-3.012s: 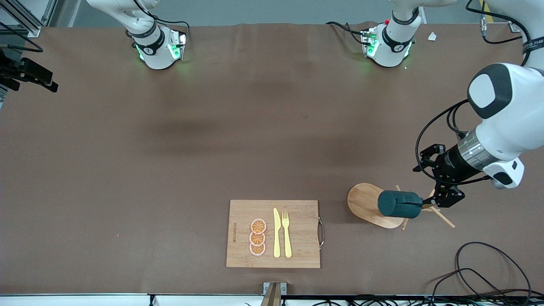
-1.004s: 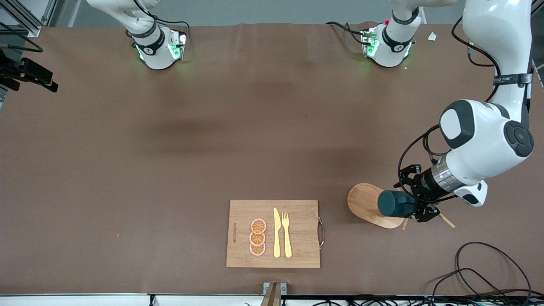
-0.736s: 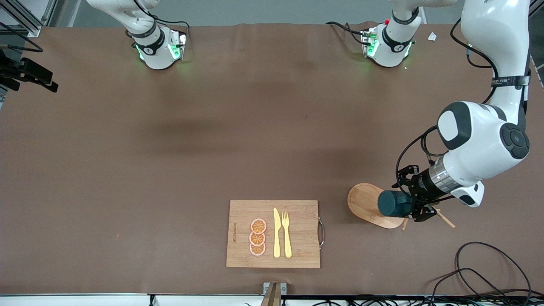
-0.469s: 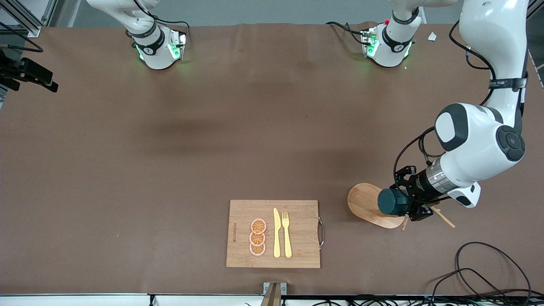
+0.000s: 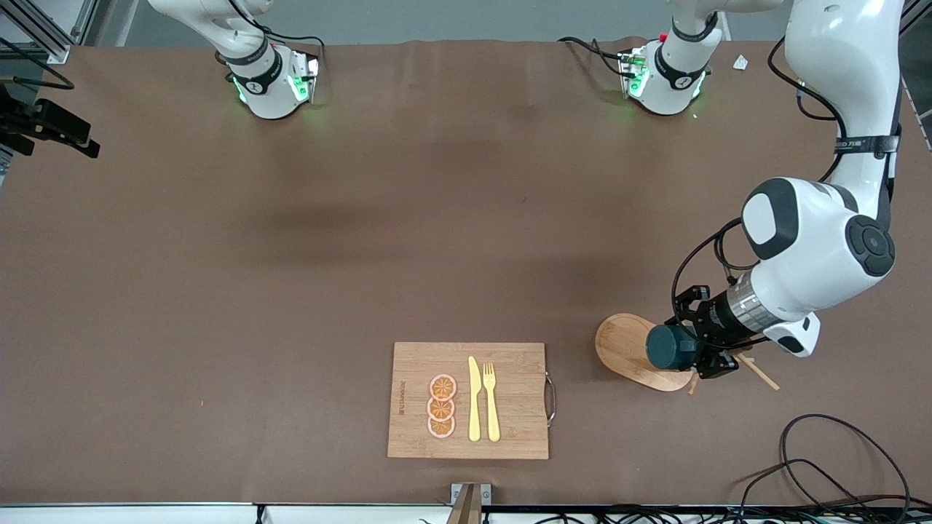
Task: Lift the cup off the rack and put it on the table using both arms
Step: 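Close the left gripper on the teal mug's rim, then lift the teal mug off the rack and carry it toward the table middle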
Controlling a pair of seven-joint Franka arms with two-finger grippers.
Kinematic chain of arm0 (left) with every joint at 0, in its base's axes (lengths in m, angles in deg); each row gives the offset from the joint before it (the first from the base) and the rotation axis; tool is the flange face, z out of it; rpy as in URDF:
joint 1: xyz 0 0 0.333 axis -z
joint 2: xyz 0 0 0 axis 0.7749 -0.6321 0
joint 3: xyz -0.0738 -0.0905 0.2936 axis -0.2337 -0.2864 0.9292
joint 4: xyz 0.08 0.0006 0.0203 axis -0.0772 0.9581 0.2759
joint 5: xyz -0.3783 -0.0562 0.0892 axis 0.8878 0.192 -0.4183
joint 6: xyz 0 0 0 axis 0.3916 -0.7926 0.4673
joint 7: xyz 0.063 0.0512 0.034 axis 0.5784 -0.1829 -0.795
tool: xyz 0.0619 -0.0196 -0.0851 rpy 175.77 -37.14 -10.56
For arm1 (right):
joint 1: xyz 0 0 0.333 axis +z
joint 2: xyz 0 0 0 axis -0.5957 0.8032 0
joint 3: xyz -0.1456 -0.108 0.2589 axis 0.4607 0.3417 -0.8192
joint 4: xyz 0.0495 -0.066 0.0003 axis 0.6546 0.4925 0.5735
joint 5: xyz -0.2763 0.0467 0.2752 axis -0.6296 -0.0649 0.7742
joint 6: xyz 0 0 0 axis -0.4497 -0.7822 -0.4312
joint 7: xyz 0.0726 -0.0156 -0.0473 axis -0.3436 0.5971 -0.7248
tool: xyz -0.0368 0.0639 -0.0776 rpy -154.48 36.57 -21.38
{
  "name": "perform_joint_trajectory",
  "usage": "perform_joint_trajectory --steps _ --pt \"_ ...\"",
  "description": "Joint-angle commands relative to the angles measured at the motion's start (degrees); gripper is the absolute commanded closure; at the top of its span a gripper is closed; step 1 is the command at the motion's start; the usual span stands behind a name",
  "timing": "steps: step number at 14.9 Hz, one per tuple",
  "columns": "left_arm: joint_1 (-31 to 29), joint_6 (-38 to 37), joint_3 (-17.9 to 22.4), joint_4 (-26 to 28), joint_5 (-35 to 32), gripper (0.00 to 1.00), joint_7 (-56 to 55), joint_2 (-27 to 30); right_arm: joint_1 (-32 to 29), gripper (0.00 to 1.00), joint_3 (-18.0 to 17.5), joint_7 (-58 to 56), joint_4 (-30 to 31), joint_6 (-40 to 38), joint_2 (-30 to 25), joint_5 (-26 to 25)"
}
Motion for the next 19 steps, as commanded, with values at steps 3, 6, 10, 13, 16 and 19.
perform_joint_trajectory --steps 3,6,10,13,16,19 --pt "-0.51 -0.26 -3.82 -3.22 1.38 0.47 -0.29 0.68 0.46 0.0 0.19 -0.02 1.19 0.17 -1.33 0.02" --pt "0.1 -1.05 -6.46 -4.01 0.77 0.47 -0.12 2.09 0.46 0.0 0.19 -0.02 1.19 0.17 -1.33 0.02" --pt "1.23 -0.44 -13.49 -6.12 -0.8 0.48 0.58 1.39 0.54 0.0 0.19 0.07 0.75 0.25 -1.25 0.02" --pt "8.86 4.02 -13.77 -7.36 -7.29 0.48 0.76 -0.97 0.37 0.0 0.27 0.42 0.4 0.17 -1.16 0.02" --pt "18.27 14.65 -13.24 -7.45 -24.65 0.48 -0.2 -7.2 0.19 0.0 0.36 0.42 0.05 0.08 -1.07 -0.06" --pt "24.85 18.28 -12.98 -11.38 -39.36 0.47 -0.21 -13.88 -0.16 0.0 0.71 0.33 -0.65 0.17 -0.72 0.02"
